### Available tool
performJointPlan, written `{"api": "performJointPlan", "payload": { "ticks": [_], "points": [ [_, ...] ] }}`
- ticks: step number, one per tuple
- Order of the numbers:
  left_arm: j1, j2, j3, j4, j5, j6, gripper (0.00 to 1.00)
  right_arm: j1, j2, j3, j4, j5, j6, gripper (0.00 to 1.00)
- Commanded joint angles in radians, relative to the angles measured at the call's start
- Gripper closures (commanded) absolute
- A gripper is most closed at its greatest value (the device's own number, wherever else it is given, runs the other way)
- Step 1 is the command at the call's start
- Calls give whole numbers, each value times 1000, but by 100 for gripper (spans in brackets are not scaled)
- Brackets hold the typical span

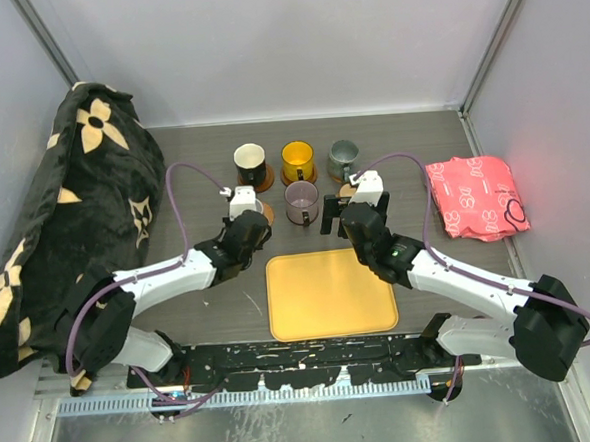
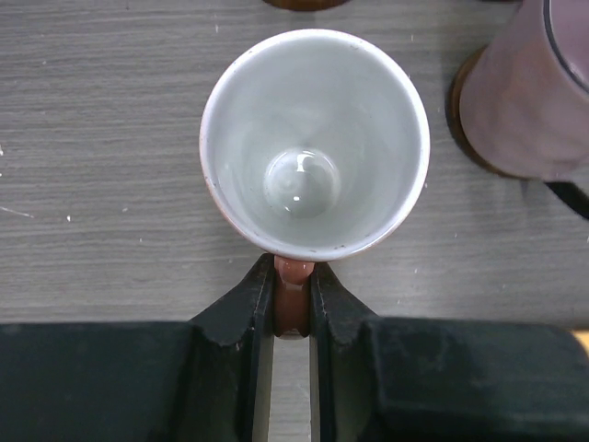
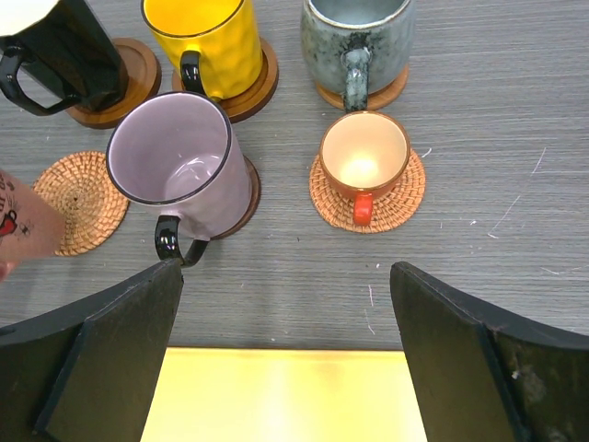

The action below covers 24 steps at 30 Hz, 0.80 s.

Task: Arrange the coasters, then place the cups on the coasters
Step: Place the cup on the coaster.

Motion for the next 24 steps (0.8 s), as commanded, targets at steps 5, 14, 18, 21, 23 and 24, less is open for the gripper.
{"api": "performJointPlan", "payload": {
  "ticks": [5, 14, 18, 21, 23, 24],
  "points": [
    [44, 47, 71, 206, -13, 21, 100, -9, 2, 44, 19, 21, 15, 0],
    [62, 91, 48, 284, -19, 2, 100, -13, 16, 47, 20, 14, 15, 0],
    [79, 94, 39, 310, -15, 4, 100, -14, 23, 48, 19, 11, 15, 0],
    [90, 103, 42, 317, 2, 2, 100, -15, 29, 48, 20, 9, 18, 0],
    [91, 112, 48, 309, 3, -1, 100, -16, 30, 49, 20, 8, 18, 0],
    [90, 116, 49, 307, 3, -3, 100, -16, 31, 48, 20, 7, 18, 0]
  ]
}}
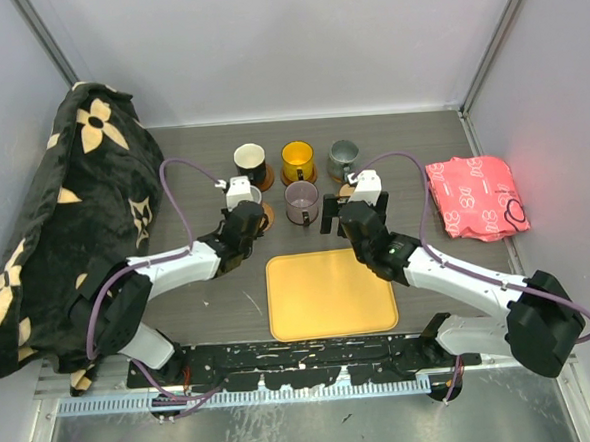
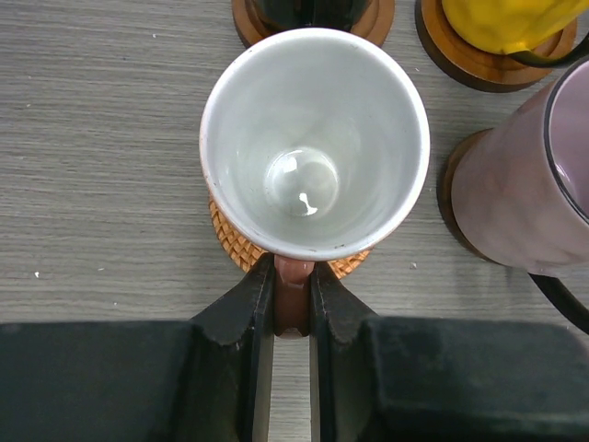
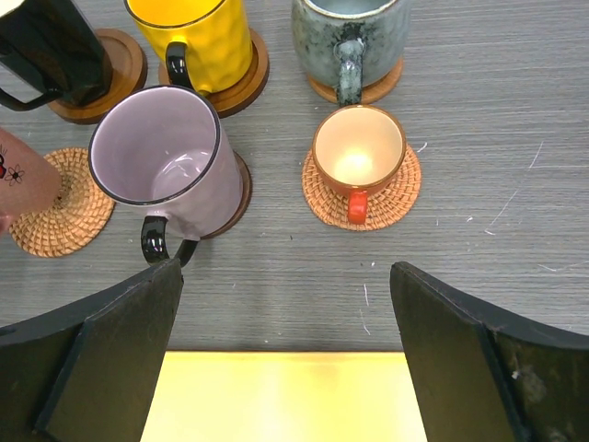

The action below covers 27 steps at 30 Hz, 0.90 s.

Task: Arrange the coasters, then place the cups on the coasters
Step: Place the cup on the coaster.

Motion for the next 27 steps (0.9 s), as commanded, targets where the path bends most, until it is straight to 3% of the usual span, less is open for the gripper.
{"api": "performJointPlan", "payload": {
  "ticks": [1, 27],
  "points": [
    [9, 10, 22, 105, -18, -10, 100, -5, 0, 42, 21, 9, 15, 0],
    [15, 63, 28, 37, 2, -66, 100, -10, -1, 40, 19, -2, 23, 0]
  ]
}}
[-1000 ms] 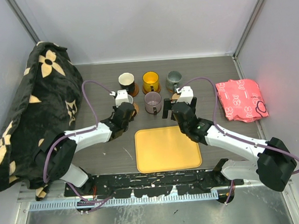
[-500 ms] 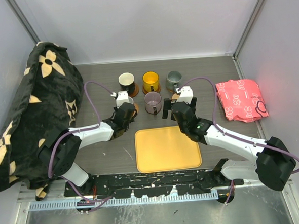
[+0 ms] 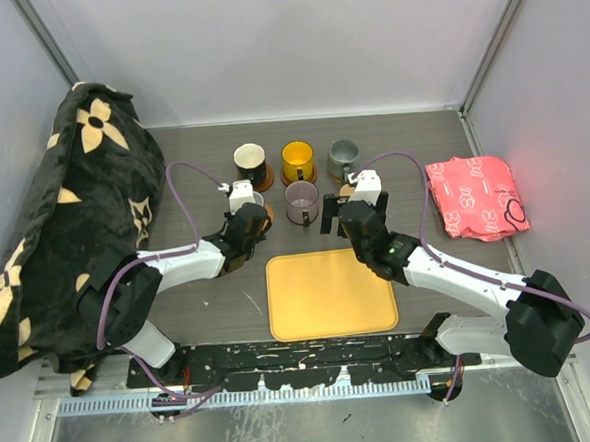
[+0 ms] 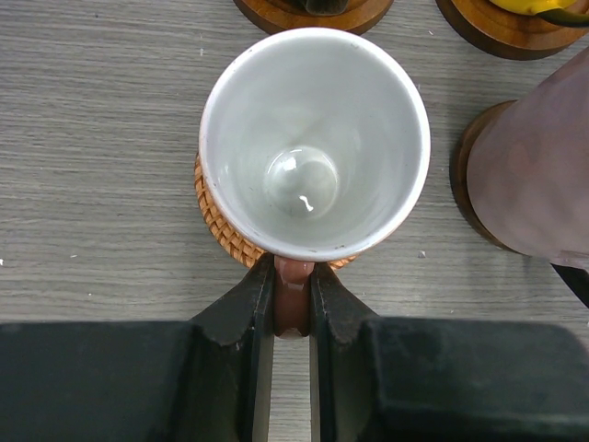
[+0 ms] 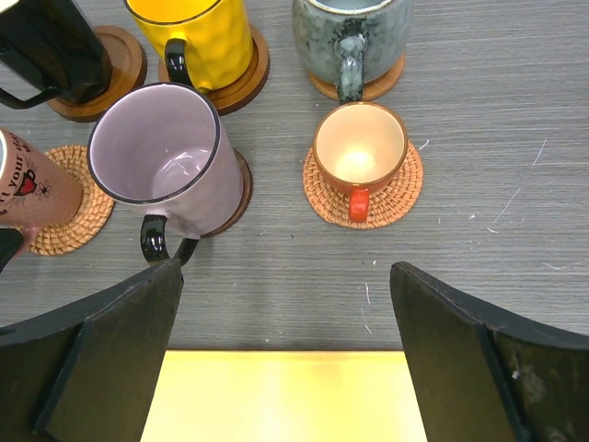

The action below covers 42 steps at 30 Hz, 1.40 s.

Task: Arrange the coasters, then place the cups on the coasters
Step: Place the cup on the coaster.

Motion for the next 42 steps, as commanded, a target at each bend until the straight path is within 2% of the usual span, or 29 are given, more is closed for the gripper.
{"api": "performJointPlan", "payload": {
  "ticks": [1, 3, 10, 12, 27, 42],
  "points": [
    [7, -1, 30, 27, -29, -28, 99, -4, -8, 40, 23, 5, 17, 0],
    [7, -4, 33, 17, -28, -30, 92, -4, -8, 40, 23, 4, 17, 0],
    [7, -17, 31, 2, -41, -41, 80, -4, -6, 39, 22, 2, 18, 0],
    [6, -17, 32, -2, -41, -43, 69, -4, -5, 40, 23, 2, 19, 0],
    [7, -60, 36, -40, -43, -43, 51, -5, -3, 39, 22, 7, 21, 0],
    [5, -208, 10, -129, -5, -43, 18, -5, 5, 54, 6, 3, 26, 0]
  ]
}}
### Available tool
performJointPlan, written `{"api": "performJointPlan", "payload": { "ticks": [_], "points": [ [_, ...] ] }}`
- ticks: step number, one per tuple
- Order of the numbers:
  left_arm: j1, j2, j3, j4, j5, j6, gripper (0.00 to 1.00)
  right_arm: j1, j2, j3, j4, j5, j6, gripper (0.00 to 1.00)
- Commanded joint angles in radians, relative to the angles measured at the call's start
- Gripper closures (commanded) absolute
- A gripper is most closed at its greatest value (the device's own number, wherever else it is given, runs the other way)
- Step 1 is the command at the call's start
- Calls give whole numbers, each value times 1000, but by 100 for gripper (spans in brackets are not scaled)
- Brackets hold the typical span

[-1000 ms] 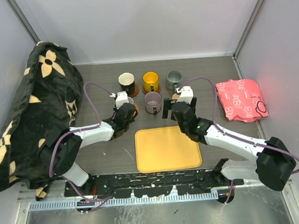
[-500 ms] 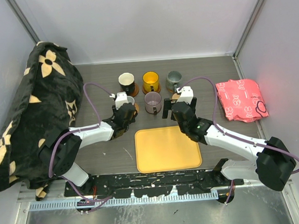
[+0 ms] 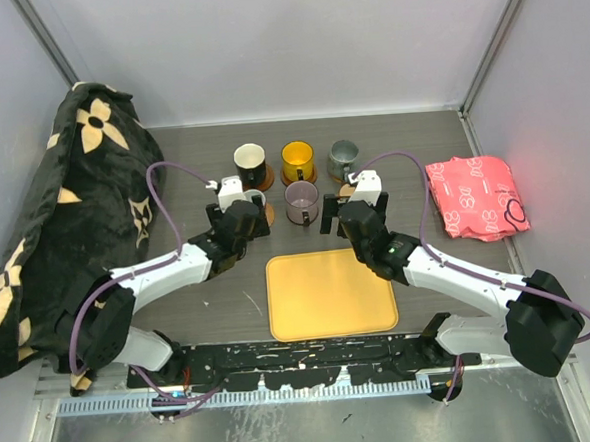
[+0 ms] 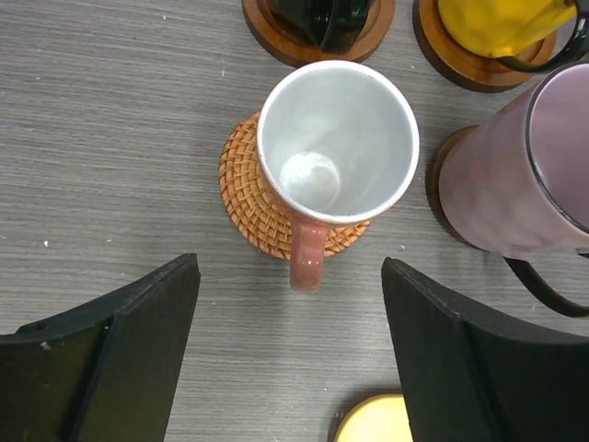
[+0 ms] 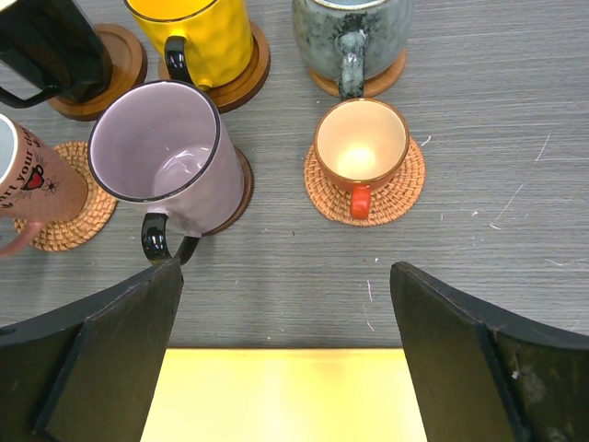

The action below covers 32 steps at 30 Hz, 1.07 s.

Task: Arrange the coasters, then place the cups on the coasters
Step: Place the cup on the coaster, then reset both arms

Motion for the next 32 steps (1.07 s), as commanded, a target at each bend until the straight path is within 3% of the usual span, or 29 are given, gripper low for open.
{"api": "performJointPlan", "payload": {
  "ticks": [1, 4, 32],
  "points": [
    [4, -83, 2, -21, 0, 6, 15, -5, 11, 61, 1, 6, 13, 0],
    [4, -120, -16, -38, 0, 10, 2, -5, 32, 79, -16, 15, 18, 0],
    [3, -229, -60, -65, 16, 16, 2, -5, 71, 149, -83, 71, 63, 0]
  ]
}}
